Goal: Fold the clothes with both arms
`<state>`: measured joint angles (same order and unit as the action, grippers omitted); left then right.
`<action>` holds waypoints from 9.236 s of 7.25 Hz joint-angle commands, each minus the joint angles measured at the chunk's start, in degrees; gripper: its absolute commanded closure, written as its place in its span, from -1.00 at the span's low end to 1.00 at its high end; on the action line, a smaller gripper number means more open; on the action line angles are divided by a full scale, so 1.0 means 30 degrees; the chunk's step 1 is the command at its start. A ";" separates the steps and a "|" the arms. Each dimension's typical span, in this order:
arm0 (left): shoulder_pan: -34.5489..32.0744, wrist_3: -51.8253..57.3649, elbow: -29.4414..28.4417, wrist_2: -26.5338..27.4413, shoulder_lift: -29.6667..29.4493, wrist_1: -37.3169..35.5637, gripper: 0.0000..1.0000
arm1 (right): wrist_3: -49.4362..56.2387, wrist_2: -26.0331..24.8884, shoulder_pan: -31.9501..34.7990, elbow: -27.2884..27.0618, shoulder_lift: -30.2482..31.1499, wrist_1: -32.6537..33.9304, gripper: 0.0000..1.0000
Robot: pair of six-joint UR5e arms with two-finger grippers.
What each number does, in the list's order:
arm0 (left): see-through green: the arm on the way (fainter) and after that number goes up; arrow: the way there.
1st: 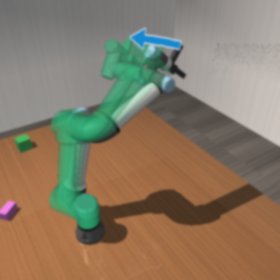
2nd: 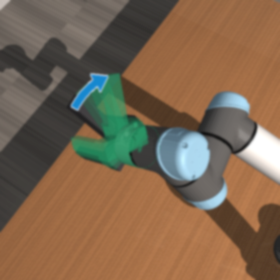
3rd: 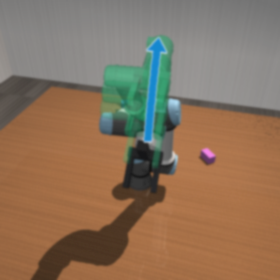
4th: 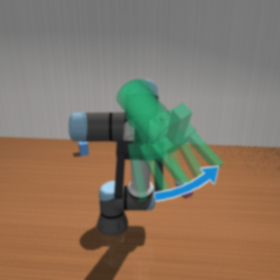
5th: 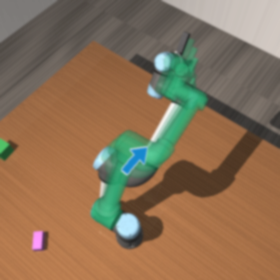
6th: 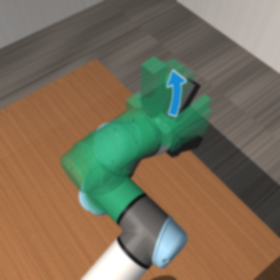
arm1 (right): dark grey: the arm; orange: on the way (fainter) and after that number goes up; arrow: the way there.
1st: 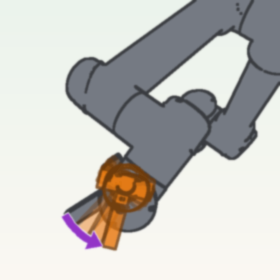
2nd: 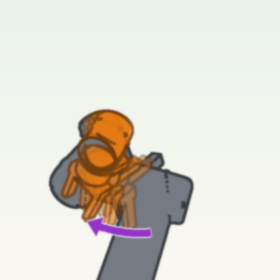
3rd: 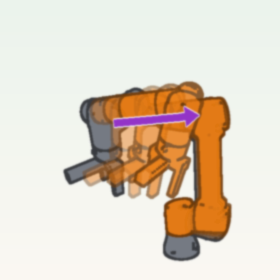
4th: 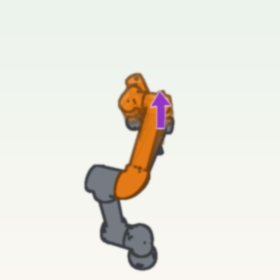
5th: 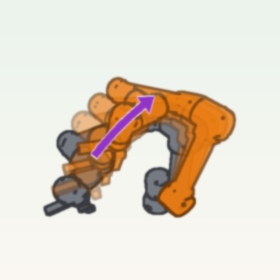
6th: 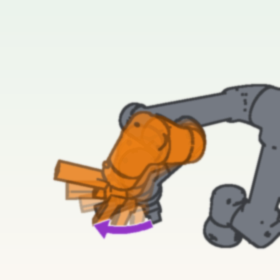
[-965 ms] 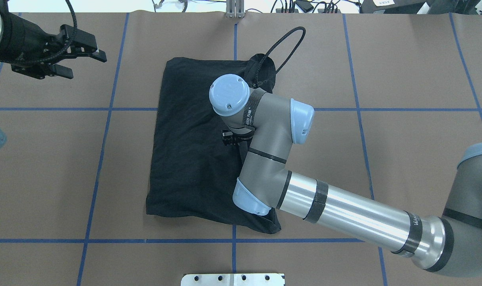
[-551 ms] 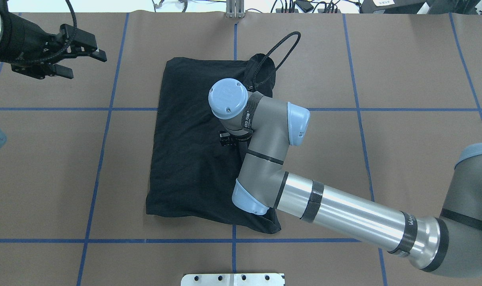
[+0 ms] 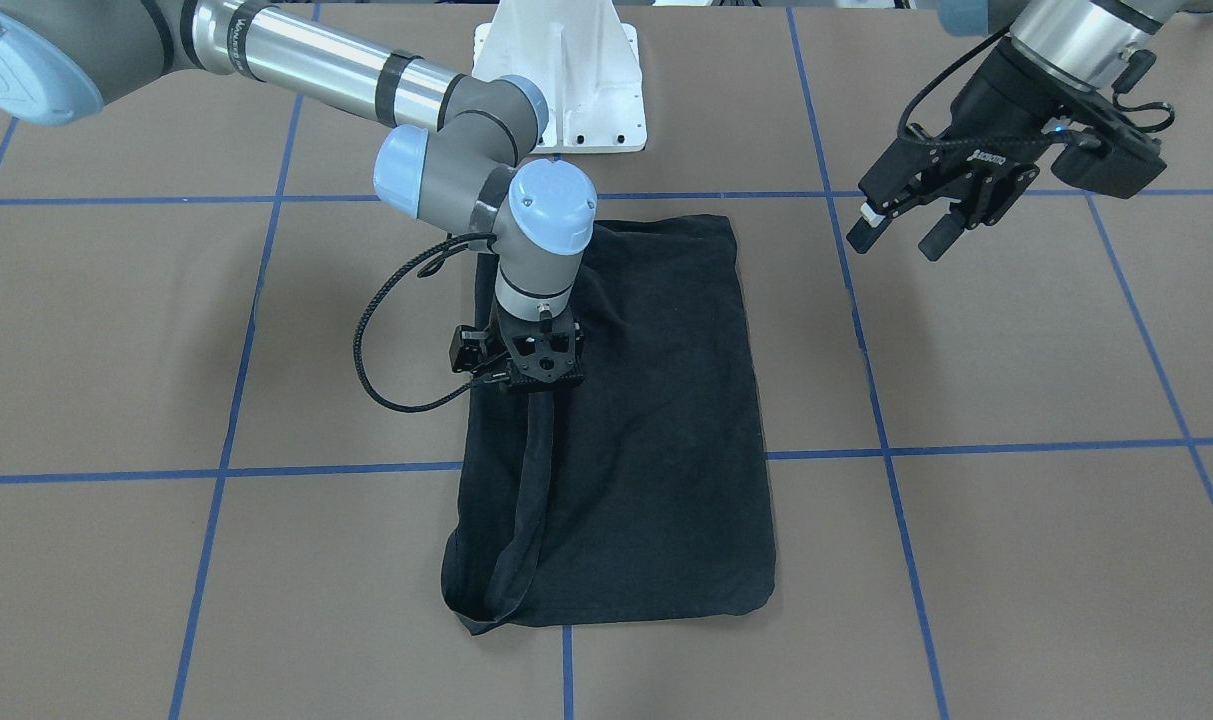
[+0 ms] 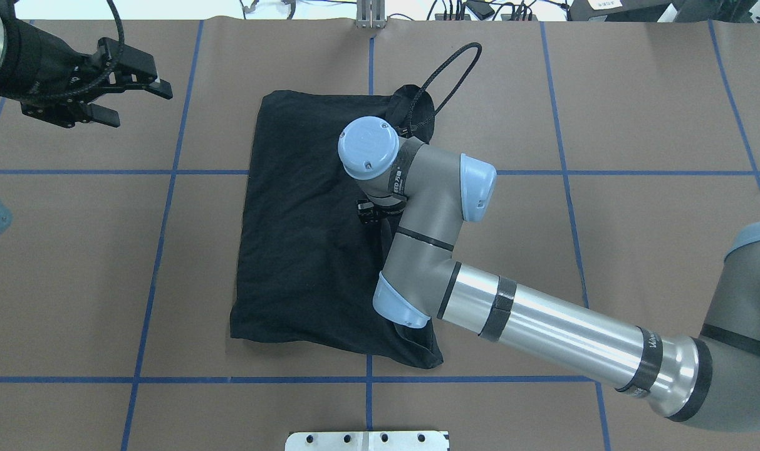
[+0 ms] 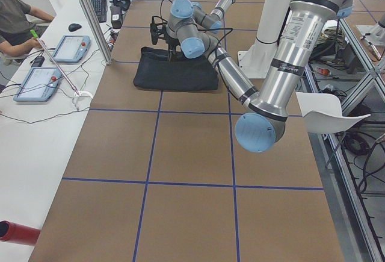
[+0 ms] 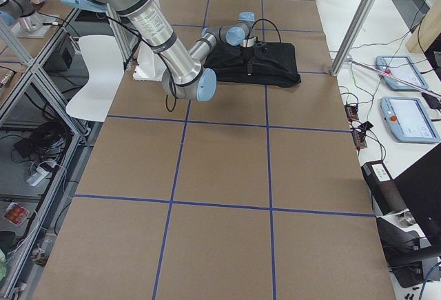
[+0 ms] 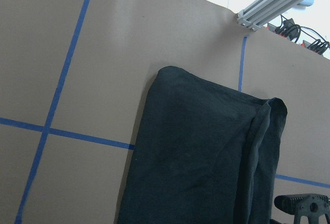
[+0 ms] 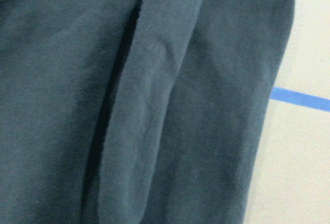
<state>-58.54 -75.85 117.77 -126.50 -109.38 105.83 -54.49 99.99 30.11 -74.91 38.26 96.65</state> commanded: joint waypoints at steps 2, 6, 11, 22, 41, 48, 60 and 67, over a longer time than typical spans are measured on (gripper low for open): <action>0.0030 -0.0028 -0.0057 -0.0019 -0.0045 -0.0002 -1.00 | 0.2130 0.0009 0.0860 -0.2322 0.0687 0.3856 -0.95; 0.0030 0.0001 -0.0175 -0.0019 -0.0074 -0.0002 -1.00 | 0.2201 0.0069 0.0631 -0.5678 0.2222 0.4845 -0.96; 0.0001 -0.0028 -0.0028 -0.0251 -0.0075 -0.0031 -1.00 | 0.0910 -0.0693 -0.2150 -0.5441 0.1835 0.3553 -0.97; 0.0030 -0.0320 0.0118 -0.0283 -0.0133 -0.0031 -1.00 | 0.1142 -0.1455 -0.2685 -0.4416 0.1980 0.3143 -0.98; 0.0089 -0.1024 0.0236 -0.0517 -0.0719 -0.0295 -1.00 | 0.0938 -0.0899 -0.3358 -0.5764 0.2449 0.4549 -0.99; 0.0206 -0.1434 0.0206 -0.0488 -0.1041 -0.0295 -1.00 | 0.2609 -0.0373 -0.0957 -1.0293 0.7632 0.4579 -0.99; 0.0206 -0.1522 0.0090 -0.0692 -0.1538 -0.0559 -1.00 | 0.2548 -0.0577 -0.0253 0.0096 0.0487 -0.0578 -0.99; 0.0265 -0.1551 0.0030 -0.0693 -0.1715 -0.0559 -1.00 | 0.4683 -0.0138 0.1913 -0.2060 0.3116 0.0065 -0.99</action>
<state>-57.78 -80.44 117.86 -128.58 -114.46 104.15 -42.26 99.23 34.54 -77.66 44.76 96.28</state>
